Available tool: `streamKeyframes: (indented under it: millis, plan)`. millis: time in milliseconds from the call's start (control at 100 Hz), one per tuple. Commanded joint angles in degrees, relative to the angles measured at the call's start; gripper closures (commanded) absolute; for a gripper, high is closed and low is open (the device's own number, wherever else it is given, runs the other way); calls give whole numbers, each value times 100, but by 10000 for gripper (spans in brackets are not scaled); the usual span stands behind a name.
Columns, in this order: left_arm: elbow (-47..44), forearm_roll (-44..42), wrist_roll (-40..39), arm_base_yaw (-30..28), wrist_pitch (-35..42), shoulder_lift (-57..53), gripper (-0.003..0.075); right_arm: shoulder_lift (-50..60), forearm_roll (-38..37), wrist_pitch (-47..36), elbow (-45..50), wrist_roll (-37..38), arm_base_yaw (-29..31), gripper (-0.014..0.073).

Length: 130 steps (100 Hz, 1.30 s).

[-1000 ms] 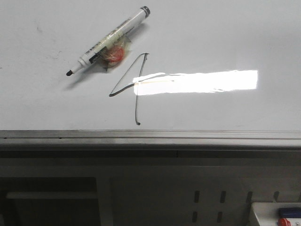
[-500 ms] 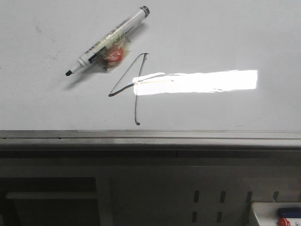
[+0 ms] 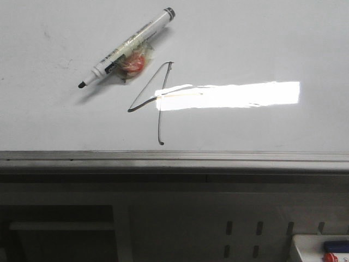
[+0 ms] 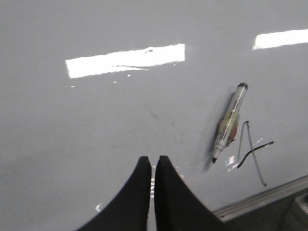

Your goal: Write number 4 on whiteboard

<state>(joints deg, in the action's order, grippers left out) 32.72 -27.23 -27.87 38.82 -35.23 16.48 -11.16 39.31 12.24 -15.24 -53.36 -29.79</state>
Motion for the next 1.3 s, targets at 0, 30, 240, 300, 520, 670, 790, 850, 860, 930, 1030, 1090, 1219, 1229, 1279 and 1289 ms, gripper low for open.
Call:
streamKeyframes:
  millis: [0,30,240,300,520,670,790,850,860,930,1030,1090,1219,1229,1279,1289]
  plan:
    - [-231,-464,11,-172,628,-61,741,-31,64,-404,-145,0,34,659]
    - [-422,-560,11,-297,792,-110,741,-31,64,-404,-145,0,34,659]
    - [-2073,-1042,-16,-1362,3581,-459,741,-31,64,-404,-145,0,34,659]
    - [-2538,-688,-16,-1754,4139,-548,741,-31,64,-404,-145,0,34,659]
    - [-3447,574,277,-2691,4664,-1101,741,-31,64,-404,-145,0,34,659]
    - [-3486,1523,1331,-2716,3744,-1688,740,-31,64,-404,-145,0,34,659]
    - [-3486,1910,1803,-2746,3223,-1801,741,-31,64,-404,-145,0,34,659]
    - [-3486,2037,1816,-2804,2957,-1801,741,-31,64,-404,-145,0,34,659]
    - [-3486,2064,1816,-2805,2885,-1801,741,-31,64,-404,-145,0,34,659]
    - [-3486,2285,1816,-2915,2425,-1801,741,-31,64,-404,-145,0,34,659]
    - [-3486,2590,1816,-3037,1702,-1801,741,-31,64,-404,-145,0,34,659]
    - [-3486,2603,1826,-3061,1687,-1801,740,-31,64,-404,-145,0,34,659]
    - [-3486,2797,1826,-3061,1700,-1811,741,-31,64,-404,-145,0,34,659]
    - [-3486,2797,1826,-3061,1700,-1811,741,-31,64,-404,-145,0,34,659]
    - [-3486,2797,1826,-3061,1700,-1811,741,-31,64,-404,-145,0,34,659]
    - [-3486,2797,1826,-3061,1700,-1811,741,-31,64,-404,-145,0,34,659]
